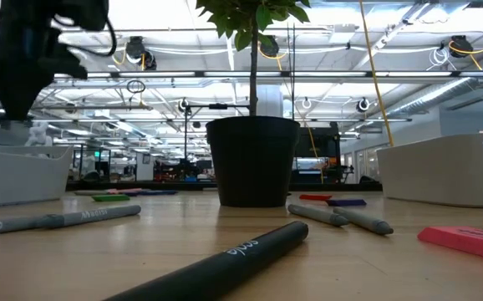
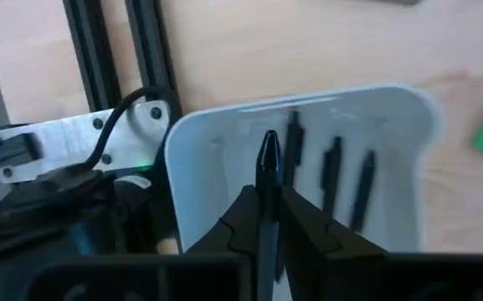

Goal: Sort crayons/erasers/pens/pencils in bins
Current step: Put the black pen into the top left gray bin, then put the gray crayon into the bottom left gray bin

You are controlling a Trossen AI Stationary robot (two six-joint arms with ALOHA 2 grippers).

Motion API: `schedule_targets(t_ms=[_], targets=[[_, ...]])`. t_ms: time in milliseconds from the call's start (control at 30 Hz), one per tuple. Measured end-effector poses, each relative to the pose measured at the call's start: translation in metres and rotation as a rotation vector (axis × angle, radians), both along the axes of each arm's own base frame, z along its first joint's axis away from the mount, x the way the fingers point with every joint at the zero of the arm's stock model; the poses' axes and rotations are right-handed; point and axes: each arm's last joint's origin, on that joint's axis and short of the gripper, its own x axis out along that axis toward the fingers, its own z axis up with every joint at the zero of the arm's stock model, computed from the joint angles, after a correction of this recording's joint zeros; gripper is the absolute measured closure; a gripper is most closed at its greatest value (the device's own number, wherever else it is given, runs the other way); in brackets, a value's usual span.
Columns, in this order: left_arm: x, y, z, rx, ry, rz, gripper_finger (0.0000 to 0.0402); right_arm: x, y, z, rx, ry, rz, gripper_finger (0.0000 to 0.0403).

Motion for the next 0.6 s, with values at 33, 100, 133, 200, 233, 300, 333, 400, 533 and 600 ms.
schedule_targets(t_ms=[33,100,133,200,233,300,333,400,533,600], targets=[[-0.002,0.0,-0.005,-0.013,-0.005,0.003,0.0371,0.0,0.0,0.0,0.0,0.0,0.0,0.019],[-0.006,0.001,-0.013,-0.037,-0.006,0.009,0.0371,0.0,0.0,0.0,0.0,0.0,0.0,0.019],[-0.008,0.001,-0.017,-0.044,-0.004,0.011,0.0371,0.0,0.0,0.0,0.0,0.0,0.0,0.019],[-0.009,0.001,-0.022,-0.048,0.003,0.013,0.0371,0.0,0.0,0.0,0.0,0.0,0.0,0.019],[-0.01,0.001,-0.025,-0.052,0.007,0.013,0.0371,0.0,0.0,0.0,0.0,0.0,0.0,0.019],[-0.01,0.001,-0.03,-0.055,-0.001,0.011,0.0371,0.0,0.0,0.0,0.0,0.0,0.0,0.019],[-0.009,0.0,-0.032,-0.055,-0.011,0.011,0.0369,0.0,0.0,0.0,0.0,0.0,0.0,0.019],[-0.009,0.0,-0.032,-0.056,-0.012,0.008,0.0358,0.0,0.0,0.0,0.0,0.0,0.0,0.019],[-0.007,0.0,-0.029,-0.091,-0.029,-0.017,0.0304,0.0,0.0,0.0,0.0,0.0,0.0,0.019],[-0.005,-0.001,-0.023,-0.108,-0.041,-0.042,0.0271,0.0,0.0,0.0,0.0,0.0,0.0,0.019]])
